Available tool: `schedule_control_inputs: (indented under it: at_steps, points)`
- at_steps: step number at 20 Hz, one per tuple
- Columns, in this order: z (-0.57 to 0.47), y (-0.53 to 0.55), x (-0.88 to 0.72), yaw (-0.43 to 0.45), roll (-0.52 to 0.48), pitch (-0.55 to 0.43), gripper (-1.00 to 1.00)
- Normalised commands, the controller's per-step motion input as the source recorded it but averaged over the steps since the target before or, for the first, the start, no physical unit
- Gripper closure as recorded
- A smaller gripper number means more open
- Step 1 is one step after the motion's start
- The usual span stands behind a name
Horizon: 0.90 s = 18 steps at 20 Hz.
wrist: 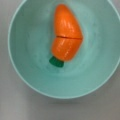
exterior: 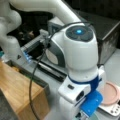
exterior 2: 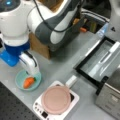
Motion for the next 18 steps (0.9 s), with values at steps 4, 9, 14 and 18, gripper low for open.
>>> schedule_control_inputs:
  at_steps: [4, 9, 14, 18]
  points:
    - [-0.05, -0.12, 0.15, 0.098, 0.253, 0.145, -1.0]
    - [-0.17, -0.21, 0.02, 0.142, 0.313, 0.171, -1.0]
    - [-0.18, -0.19, -0.04, 0.085, 0.286, 0.111, -1.0]
    - [-0.14, -0.08, -0.03, 0.029, 0.232, 0.046, -1.0]
